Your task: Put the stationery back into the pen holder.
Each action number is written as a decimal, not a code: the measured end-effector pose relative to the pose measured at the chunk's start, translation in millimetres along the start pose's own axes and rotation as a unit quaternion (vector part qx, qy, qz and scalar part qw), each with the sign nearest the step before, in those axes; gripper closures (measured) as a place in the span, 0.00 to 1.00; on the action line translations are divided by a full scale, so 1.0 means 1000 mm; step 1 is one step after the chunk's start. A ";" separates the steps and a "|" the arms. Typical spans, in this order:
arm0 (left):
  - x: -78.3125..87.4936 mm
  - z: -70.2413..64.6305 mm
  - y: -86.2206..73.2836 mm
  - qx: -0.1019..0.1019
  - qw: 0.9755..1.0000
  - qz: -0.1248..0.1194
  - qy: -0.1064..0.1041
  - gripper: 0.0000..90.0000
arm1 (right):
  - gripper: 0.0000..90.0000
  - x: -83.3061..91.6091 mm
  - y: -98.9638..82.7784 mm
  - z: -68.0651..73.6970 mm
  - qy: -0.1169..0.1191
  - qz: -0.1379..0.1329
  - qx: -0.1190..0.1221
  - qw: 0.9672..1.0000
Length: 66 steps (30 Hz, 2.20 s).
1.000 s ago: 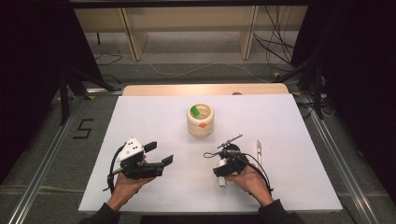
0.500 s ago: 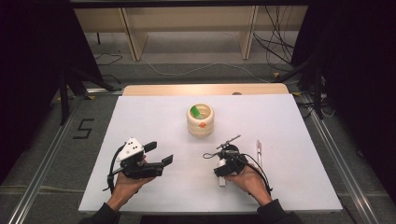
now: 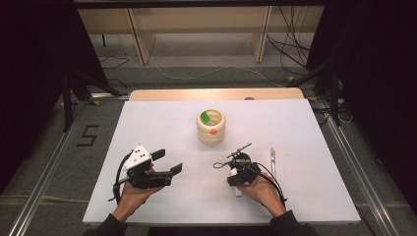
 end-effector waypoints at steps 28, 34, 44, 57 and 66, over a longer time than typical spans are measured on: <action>0.000 0.000 0.000 -0.002 1.000 0.001 0.001 0.20 | 0.75 0.016 0.002 -0.001 0.028 -0.031 0.027 0.999; 0.000 0.000 0.000 -0.001 1.000 0.000 0.000 0.20 | 0.76 0.023 0.005 -0.007 0.049 -0.066 0.019 0.996; 0.000 0.000 0.000 -0.001 1.000 0.000 0.001 0.20 | 0.76 0.041 0.010 -0.013 0.083 -0.131 0.002 0.988; 0.001 0.000 0.000 0.000 1.000 -0.003 0.001 0.20 | 0.75 0.058 0.018 -0.017 0.069 -0.227 0.006 0.972; 0.001 0.001 0.001 0.001 1.000 -0.004 0.000 0.20 | 0.75 0.058 0.025 -0.021 0.073 -0.256 -0.001 0.964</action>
Point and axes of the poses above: each handheld gripper's, and its own axes: x roughly backward along the jaws, y roughly out of its top, z roughly to its left, the point moved 4 cm from there along -x, roughly forward along the jaws, and after that the axes turned 5 degrees about y, right-handed, at the moved point
